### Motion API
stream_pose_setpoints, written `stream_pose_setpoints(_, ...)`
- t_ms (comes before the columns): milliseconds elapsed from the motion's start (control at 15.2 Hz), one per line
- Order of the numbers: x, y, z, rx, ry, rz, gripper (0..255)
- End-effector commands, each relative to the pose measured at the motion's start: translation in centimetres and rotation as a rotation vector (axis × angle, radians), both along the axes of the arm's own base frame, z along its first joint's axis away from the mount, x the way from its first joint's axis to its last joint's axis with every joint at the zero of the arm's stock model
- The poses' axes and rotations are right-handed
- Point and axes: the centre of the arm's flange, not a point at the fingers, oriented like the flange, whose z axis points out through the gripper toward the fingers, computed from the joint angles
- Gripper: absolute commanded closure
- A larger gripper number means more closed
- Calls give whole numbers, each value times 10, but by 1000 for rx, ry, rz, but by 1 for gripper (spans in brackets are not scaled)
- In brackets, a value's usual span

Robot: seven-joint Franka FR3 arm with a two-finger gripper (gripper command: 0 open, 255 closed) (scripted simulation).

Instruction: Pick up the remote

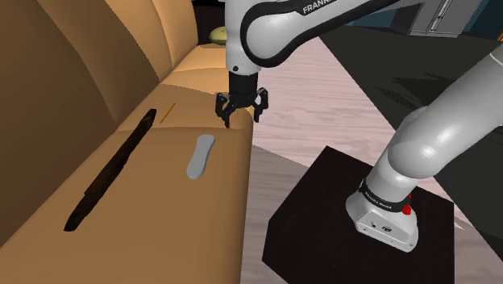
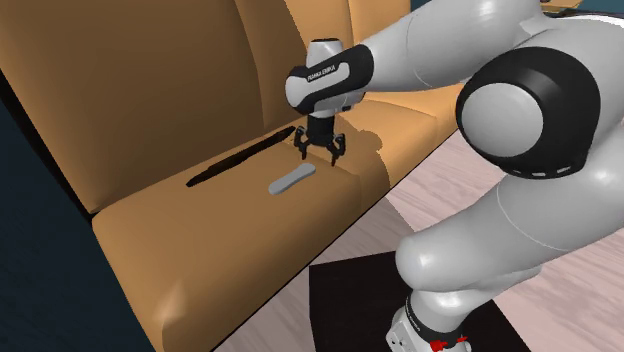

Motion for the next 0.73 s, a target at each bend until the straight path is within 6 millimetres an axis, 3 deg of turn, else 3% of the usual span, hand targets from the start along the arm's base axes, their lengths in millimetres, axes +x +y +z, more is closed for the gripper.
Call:
stream_pose_setpoints(0,19,14,-14,-8,4,-54,0)
stream_pose_setpoints(660,114,71,-95,-60,28,-301,0)
